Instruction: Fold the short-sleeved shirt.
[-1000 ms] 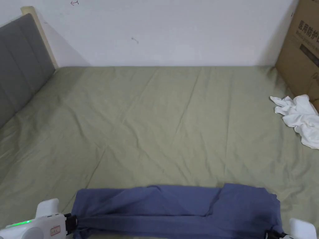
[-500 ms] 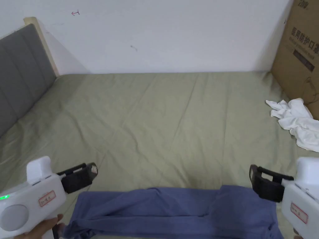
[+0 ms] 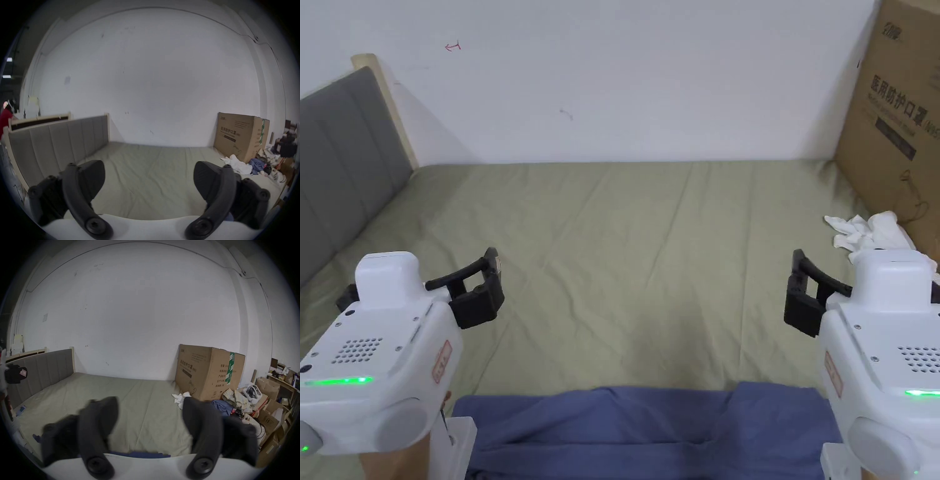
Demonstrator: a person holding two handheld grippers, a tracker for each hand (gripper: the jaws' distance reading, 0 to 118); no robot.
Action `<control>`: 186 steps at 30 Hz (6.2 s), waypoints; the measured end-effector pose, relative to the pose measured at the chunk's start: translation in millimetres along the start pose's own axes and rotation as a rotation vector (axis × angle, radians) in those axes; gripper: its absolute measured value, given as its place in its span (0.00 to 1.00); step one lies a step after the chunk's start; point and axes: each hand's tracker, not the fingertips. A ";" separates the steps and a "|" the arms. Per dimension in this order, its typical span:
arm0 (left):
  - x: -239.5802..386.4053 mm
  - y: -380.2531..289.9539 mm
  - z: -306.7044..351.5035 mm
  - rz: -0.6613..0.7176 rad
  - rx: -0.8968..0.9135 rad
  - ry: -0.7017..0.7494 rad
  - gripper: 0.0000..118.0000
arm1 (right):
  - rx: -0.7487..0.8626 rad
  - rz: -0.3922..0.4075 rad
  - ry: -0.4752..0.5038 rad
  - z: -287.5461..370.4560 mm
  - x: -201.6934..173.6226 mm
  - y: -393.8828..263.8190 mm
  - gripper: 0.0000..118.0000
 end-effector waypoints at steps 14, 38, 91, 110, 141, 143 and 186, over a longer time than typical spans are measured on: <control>-11.3 -21.0 -14.3 0.108 -0.204 -0.161 0.03 | -0.021 -0.023 0.067 -7.1 -8.7 -8.8 0.02; -167.8 -206.5 -100.9 0.527 -1.041 -0.237 0.80 | -0.195 0.015 0.039 -41.0 -15.0 -41.6 0.02; -29.4 -91.2 -84.7 0.246 -0.985 -0.378 0.10 | -0.185 -0.043 0.035 -29.5 21.8 -39.1 0.02; 131.5 -175.0 -111.3 0.208 -1.178 -0.473 0.79 | -0.195 -0.063 0.015 -20.3 48.8 -49.1 0.02; 88.8 -180.6 -71.2 0.065 -0.924 -0.412 0.06 | -0.185 -0.078 0.011 -14.9 55.8 -40.3 0.02; 108.6 -192.0 -69.0 0.044 -0.951 -0.450 0.06 | -0.191 -0.078 0.007 -14.6 58.7 -41.8 0.02; -65.3 -218.4 -112.5 0.592 -1.078 -0.485 0.93 | -0.248 -0.034 0.030 -22.5 34.7 -47.1 0.02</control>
